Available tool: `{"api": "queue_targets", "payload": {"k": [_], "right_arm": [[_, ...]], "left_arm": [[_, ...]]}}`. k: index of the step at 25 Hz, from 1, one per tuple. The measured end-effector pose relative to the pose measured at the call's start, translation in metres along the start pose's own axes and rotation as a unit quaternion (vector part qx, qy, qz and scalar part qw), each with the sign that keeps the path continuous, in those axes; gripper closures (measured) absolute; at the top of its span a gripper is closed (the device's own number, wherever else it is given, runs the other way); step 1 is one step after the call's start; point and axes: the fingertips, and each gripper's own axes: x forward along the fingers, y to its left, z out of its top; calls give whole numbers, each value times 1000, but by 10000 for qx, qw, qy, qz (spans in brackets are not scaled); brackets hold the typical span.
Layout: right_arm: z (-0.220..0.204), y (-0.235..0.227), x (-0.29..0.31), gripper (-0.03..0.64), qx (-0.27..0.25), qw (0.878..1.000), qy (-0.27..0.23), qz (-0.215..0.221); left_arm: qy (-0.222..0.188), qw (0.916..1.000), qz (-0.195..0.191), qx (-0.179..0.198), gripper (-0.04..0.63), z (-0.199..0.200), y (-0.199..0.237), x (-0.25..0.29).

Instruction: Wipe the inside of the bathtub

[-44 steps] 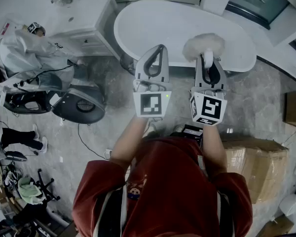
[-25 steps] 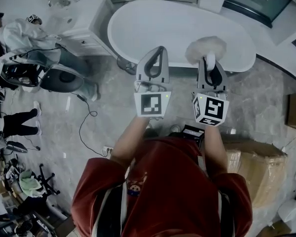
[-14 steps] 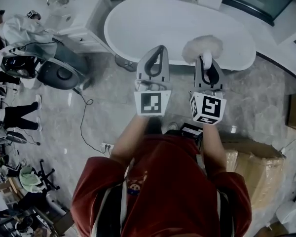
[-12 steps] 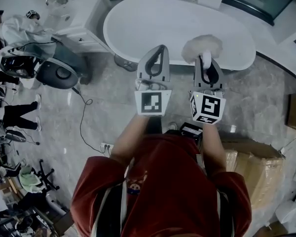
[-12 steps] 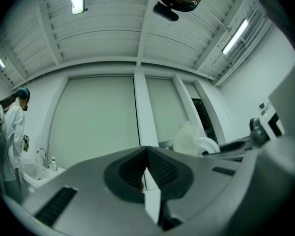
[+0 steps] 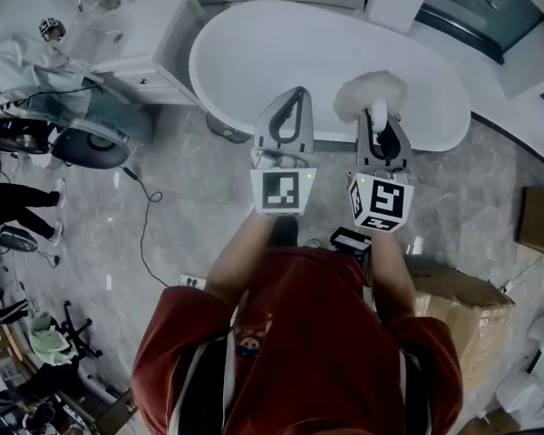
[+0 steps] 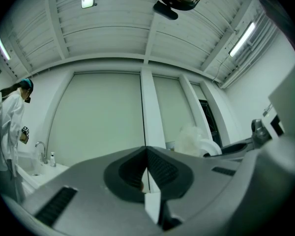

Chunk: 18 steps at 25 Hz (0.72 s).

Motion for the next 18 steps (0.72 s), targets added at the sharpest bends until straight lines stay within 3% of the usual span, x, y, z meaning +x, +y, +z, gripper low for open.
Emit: {"api": "queue_targets", "payload": {"k": [12,18], "right_arm": [[18,59,148,523,-200,9998,80,56],[16,69,190,523,-260,9995,176,12]], "left_arm": [[0,9999,59,-89,580,-25,134,81],[45,9998,86,-160,580,-42,170,110]]}}
